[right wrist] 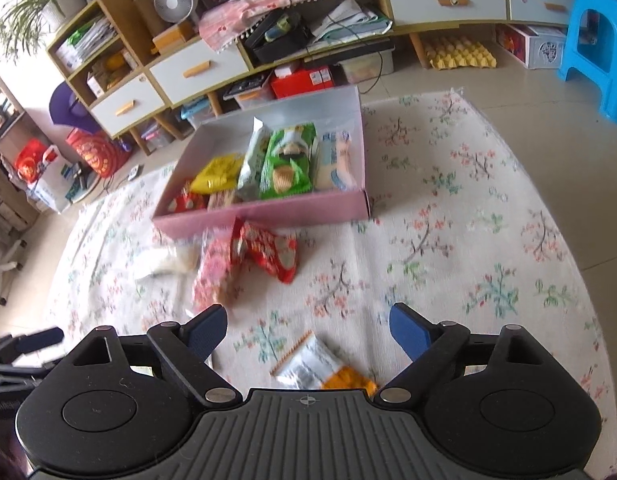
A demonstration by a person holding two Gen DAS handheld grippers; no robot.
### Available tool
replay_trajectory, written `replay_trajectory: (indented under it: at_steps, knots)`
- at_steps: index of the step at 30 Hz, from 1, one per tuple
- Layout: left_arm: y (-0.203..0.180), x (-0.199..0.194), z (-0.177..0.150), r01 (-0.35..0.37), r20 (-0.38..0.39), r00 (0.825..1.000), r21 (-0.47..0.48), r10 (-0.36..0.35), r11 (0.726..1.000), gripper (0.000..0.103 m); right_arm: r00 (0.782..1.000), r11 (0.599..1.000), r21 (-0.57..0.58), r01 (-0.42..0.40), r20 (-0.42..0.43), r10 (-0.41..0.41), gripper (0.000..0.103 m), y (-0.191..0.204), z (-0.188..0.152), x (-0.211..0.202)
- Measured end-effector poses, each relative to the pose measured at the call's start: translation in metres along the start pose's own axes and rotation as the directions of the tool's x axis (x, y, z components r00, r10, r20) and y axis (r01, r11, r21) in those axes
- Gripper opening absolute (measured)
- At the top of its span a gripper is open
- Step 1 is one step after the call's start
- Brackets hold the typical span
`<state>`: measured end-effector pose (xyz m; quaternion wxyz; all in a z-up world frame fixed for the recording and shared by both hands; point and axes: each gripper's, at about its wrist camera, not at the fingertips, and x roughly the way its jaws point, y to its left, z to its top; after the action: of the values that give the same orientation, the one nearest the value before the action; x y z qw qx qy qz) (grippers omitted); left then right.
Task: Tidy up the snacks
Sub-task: 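Move both tools toward the orange-and-white packets on the cloth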
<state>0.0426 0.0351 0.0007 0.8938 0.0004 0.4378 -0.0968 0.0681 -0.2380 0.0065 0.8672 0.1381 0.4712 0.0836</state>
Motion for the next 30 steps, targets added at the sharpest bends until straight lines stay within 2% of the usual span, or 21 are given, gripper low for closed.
replay_trajectory:
  at_steps: [6, 14, 18, 23, 30]
  knots:
    - [0.016, 0.001, -0.016, -0.002, -0.02, 1.0, -0.002, 0.002, 1.0, 0.103, 0.999, 0.996, -0.085, 0.039, -0.018, -0.04, 0.09, 0.004, -0.021, 0.006]
    - [0.023, 0.002, -0.036, 0.021, -0.017, 1.0, 0.012, -0.021, 1.0, 0.102, 0.999, 0.98, -0.195, 0.037, -0.028, -0.044, 0.09, 0.014, -0.045, 0.016]
    - [0.015, 0.002, -0.049, 0.048, 0.006, 0.999, 0.113, -0.048, 0.993, 0.102, 1.0, 0.958, -0.284, 0.02, -0.015, -0.025, 0.09, 0.022, -0.057, 0.014]
    - [0.01, 0.008, -0.065, 0.048, 0.008, 0.999, 0.269, -0.052, 0.962, 0.099, 1.0, 0.913, -0.407, -0.017, -0.016, 0.011, 0.09, 0.028, -0.072, 0.015]
    - [0.013, 0.022, -0.075, 0.072, -0.059, 0.997, 0.356, -0.054, 0.932, 0.089, 0.999, 0.874, -0.483, 0.048, 0.003, -0.053, 0.09, 0.027, -0.081, 0.026]
